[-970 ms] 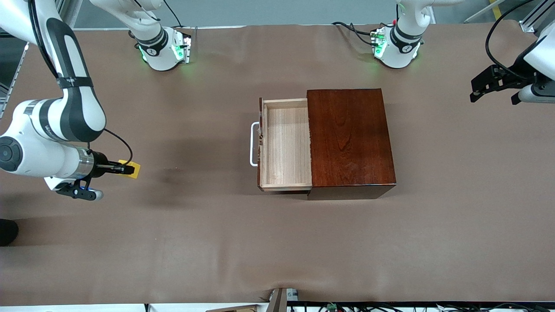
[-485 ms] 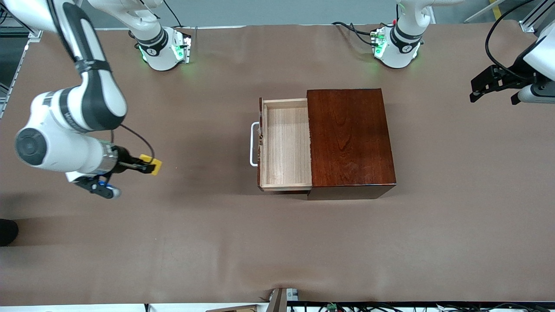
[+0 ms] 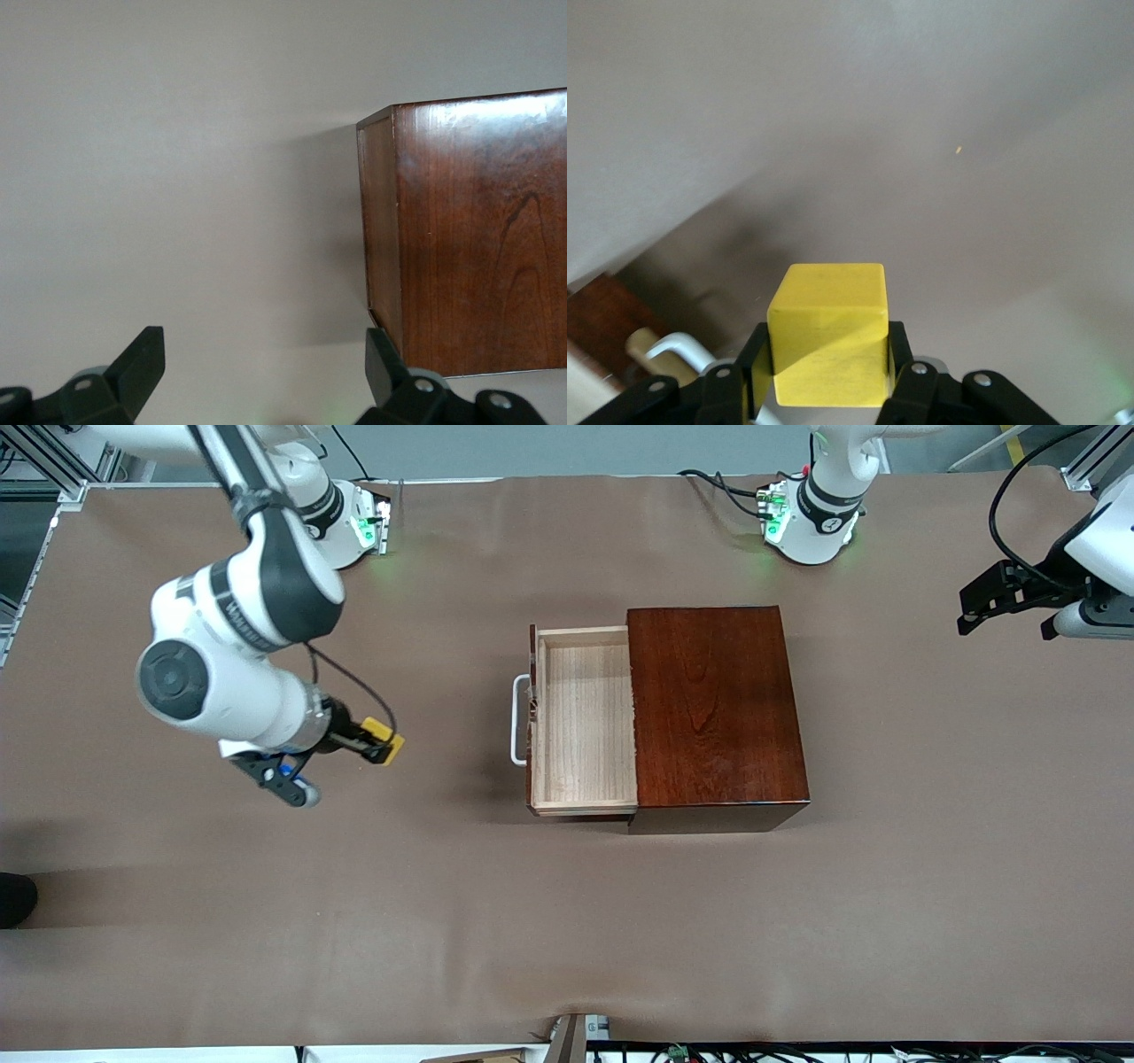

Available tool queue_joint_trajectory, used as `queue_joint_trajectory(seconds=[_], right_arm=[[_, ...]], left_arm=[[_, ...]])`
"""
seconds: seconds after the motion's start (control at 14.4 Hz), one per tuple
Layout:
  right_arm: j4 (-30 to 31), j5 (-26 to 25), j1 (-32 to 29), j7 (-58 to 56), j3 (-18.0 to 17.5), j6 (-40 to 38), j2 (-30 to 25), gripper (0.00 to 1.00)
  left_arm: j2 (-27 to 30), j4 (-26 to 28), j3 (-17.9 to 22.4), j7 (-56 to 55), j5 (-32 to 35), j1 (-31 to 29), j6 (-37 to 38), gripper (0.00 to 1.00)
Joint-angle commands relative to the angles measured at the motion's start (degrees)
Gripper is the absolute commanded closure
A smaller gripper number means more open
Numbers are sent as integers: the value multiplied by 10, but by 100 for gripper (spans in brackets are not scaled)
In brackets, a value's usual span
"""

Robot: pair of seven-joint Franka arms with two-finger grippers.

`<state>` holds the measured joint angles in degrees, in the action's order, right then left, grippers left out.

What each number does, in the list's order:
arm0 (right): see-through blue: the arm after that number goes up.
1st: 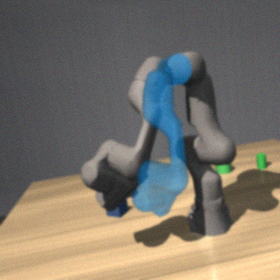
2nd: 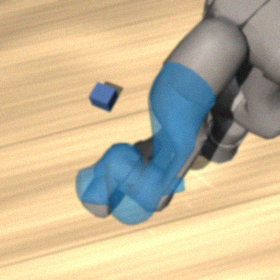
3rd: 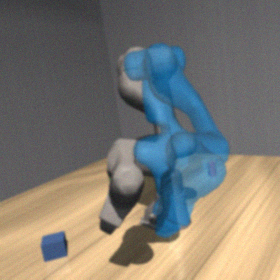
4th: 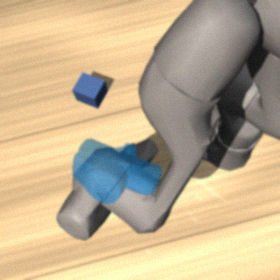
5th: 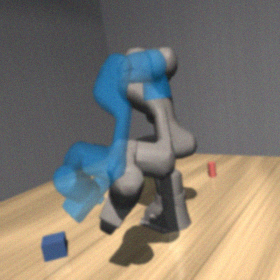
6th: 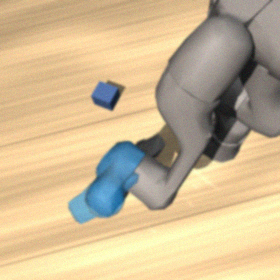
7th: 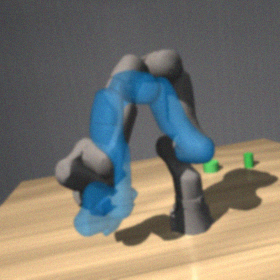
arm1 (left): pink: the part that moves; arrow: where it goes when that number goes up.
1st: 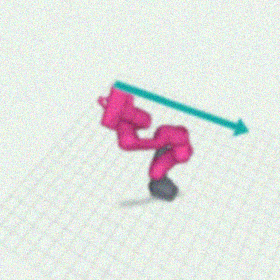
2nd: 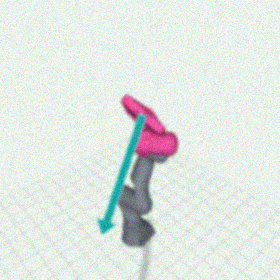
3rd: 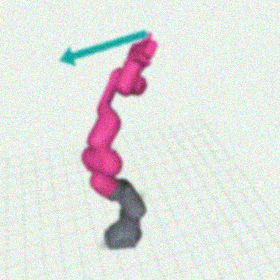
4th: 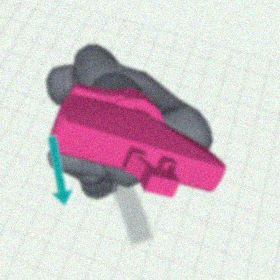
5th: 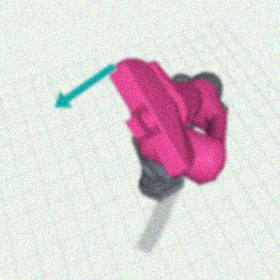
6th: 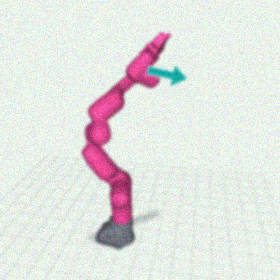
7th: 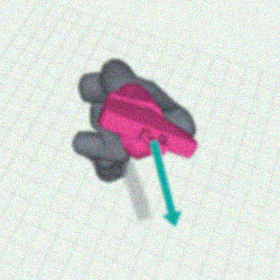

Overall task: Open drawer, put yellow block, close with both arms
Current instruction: 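Carry the yellow cube with the right gripper over the open drawer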

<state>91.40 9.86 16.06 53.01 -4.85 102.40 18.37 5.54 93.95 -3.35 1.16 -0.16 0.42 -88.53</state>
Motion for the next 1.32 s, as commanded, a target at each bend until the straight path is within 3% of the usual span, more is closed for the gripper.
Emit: queue_joint_trajectory(seconds=[0.0, 0.42, 0.9, 1.25], right_arm=[[-13, 7, 40, 73, 7, -11, -4, 100], [-56, 8, 109, 226, 7, -10, 3, 100], [-64, 12, 176, 407, 8, 10, 25, 100], [-64, 21, 207, 509, 7, 75, 43, 100]], left_arm=[[6, 6, -6, 9, -9, -9, 5, 0], [6, 8, -6, 11, -8, -9, 5, 0], [5, 8, -6, 13, -6, -9, 5, 0], [6, 9, -5, 12, -6, -9, 5, 0]])
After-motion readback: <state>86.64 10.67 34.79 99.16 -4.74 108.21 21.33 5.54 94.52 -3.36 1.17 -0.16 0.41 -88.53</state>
